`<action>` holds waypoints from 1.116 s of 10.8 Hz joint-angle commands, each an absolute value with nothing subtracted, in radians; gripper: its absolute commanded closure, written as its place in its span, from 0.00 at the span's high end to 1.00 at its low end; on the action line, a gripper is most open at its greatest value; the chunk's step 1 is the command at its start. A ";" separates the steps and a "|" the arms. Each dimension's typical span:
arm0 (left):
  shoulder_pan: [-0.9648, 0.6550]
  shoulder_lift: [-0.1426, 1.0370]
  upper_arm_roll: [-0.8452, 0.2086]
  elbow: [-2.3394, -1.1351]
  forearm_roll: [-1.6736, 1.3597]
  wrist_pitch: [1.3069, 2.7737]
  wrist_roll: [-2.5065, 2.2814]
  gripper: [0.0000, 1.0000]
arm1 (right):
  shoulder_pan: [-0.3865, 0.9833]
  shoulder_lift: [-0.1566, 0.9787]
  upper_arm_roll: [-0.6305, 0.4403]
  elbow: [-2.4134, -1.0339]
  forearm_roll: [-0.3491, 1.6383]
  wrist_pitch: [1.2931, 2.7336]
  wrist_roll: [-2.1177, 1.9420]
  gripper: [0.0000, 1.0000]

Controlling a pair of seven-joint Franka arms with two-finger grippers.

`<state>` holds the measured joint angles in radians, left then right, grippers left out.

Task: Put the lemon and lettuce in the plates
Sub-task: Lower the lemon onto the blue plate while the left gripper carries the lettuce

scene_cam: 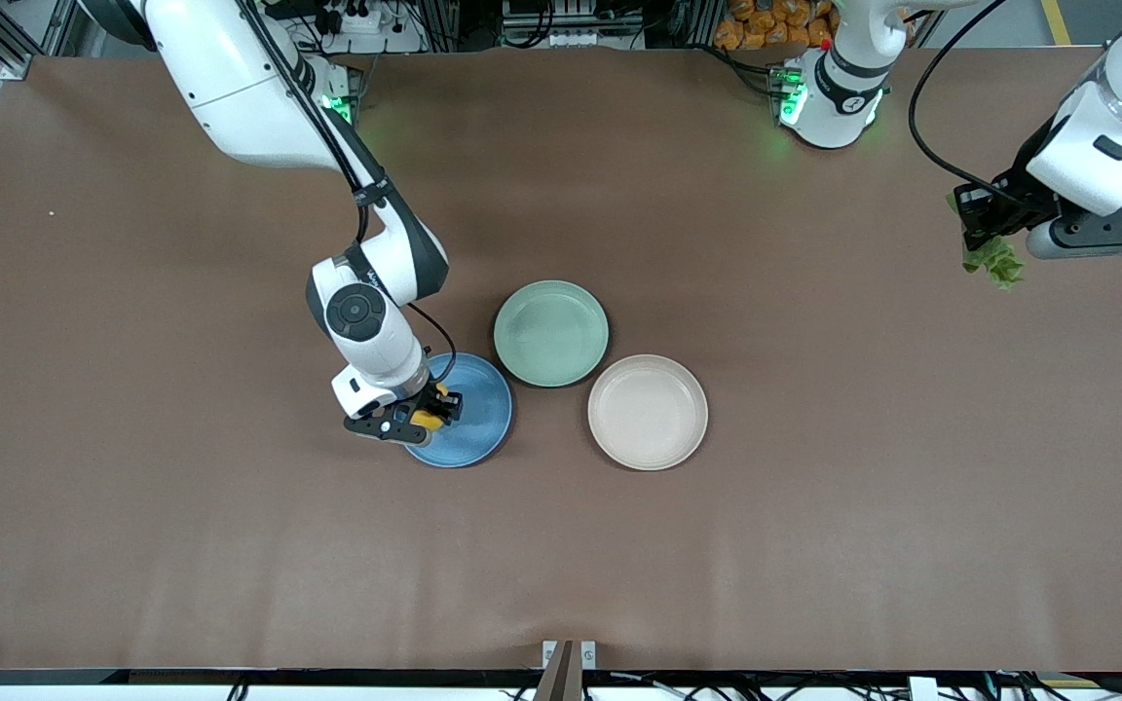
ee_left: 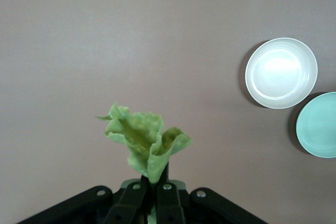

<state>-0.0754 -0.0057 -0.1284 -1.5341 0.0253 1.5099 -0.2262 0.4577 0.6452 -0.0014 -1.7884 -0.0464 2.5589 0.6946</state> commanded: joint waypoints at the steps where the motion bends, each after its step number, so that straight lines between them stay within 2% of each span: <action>1: -0.069 -0.006 -0.132 -1.519 0.008 1.489 -0.201 0.00 | 0.468 0.658 -0.009 -1.766 -0.071 2.557 0.709 0.47; 5: -0.092 0.008 -0.146 -1.519 -0.027 1.491 -0.259 0.00 | 0.476 0.660 -0.009 -1.766 -0.072 2.557 0.712 0.48; 9: -0.101 0.060 -0.245 -1.519 -0.049 1.523 -0.431 0.00 | 0.483 0.660 -0.009 -1.766 -0.072 2.557 0.713 0.50; 10: -0.101 0.092 -0.274 -1.519 -0.057 1.552 -0.478 0.00 | 0.483 0.660 -0.009 -1.766 -0.072 2.557 0.715 0.53; 12: -0.101 0.173 -0.345 -1.519 -0.051 1.620 -0.569 0.00 | 0.482 0.660 -0.009 -1.766 -0.072 2.557 0.716 0.65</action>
